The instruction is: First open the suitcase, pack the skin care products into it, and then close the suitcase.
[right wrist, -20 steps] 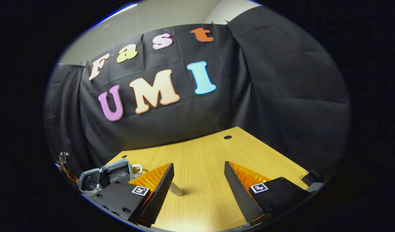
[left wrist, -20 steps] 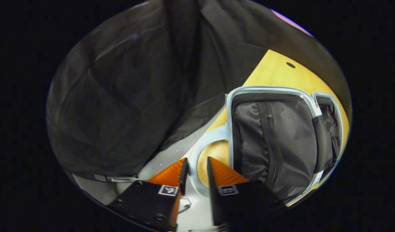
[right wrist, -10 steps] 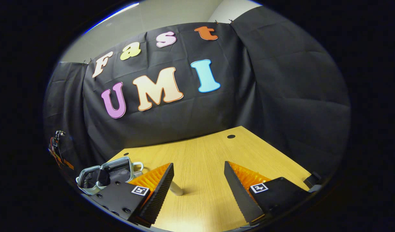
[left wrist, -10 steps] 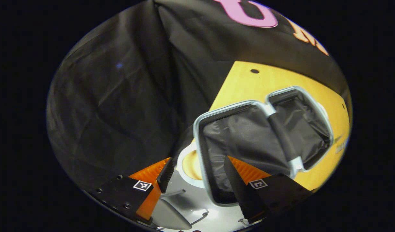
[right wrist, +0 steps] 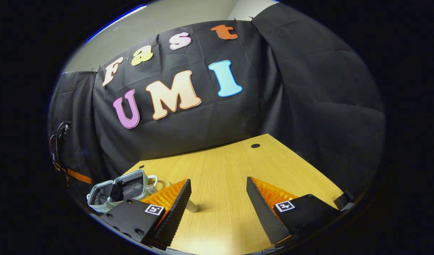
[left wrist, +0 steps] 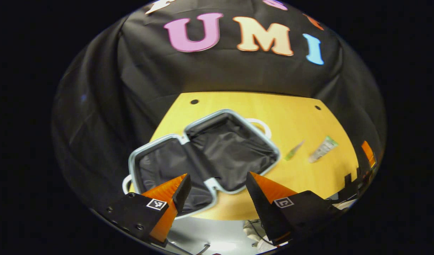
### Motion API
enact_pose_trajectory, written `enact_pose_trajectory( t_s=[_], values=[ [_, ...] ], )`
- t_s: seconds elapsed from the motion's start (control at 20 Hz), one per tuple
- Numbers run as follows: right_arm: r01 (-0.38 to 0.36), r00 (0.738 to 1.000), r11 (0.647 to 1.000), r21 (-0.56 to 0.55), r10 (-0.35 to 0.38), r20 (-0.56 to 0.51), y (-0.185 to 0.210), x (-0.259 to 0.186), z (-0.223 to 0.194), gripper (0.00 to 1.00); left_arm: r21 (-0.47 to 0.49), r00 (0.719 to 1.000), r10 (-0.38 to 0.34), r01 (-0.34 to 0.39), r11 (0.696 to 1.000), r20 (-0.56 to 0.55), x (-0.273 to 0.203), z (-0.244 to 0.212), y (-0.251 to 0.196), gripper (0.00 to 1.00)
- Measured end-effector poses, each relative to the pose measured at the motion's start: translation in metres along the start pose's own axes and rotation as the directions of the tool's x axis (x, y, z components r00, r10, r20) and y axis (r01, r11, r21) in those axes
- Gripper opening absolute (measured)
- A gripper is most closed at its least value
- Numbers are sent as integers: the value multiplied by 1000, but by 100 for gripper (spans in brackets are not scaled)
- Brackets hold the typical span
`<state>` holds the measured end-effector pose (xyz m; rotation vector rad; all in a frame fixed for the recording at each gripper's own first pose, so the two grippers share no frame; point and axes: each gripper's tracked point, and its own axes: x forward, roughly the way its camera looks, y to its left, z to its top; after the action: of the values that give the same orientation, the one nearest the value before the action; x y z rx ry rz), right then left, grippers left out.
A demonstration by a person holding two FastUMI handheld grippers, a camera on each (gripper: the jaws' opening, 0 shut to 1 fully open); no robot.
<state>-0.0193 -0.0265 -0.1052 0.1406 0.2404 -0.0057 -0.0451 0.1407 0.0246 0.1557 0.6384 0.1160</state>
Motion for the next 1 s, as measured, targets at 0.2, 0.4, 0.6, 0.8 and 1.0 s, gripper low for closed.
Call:
enact_pose_trajectory(
  t_s=[0.2, 0.4, 0.6, 0.8, 1.0],
  values=[
    [-31, 999, 999, -28, 30, -45, -5, 0, -6, 98, -52, 993, -116, 116, 992, -4, 26, -11, -77, 94],
    [-62, 995, 997, -49, 58, -76, -12, 2, -7, 98, -132, 988, -150, 144, 981, -35, 52, -26, -136, 92],
    [-106, 986, 992, -66, 96, -138, -14, 7, -24, 98, -105, 990, -142, 142, 984, 4, 87, -24, -179, 95],
    [-179, 965, 981, -71, 161, -208, -9, 12, -48, 98, -118, 994, -106, 109, 987, 33, 130, -26, -204, 95],
    [-251, 935, 963, -99, 214, -283, -7, 16, -73, 98, -189, 996, -58, 69, 980, 67, 170, -27, -212, 95]
  ],
)
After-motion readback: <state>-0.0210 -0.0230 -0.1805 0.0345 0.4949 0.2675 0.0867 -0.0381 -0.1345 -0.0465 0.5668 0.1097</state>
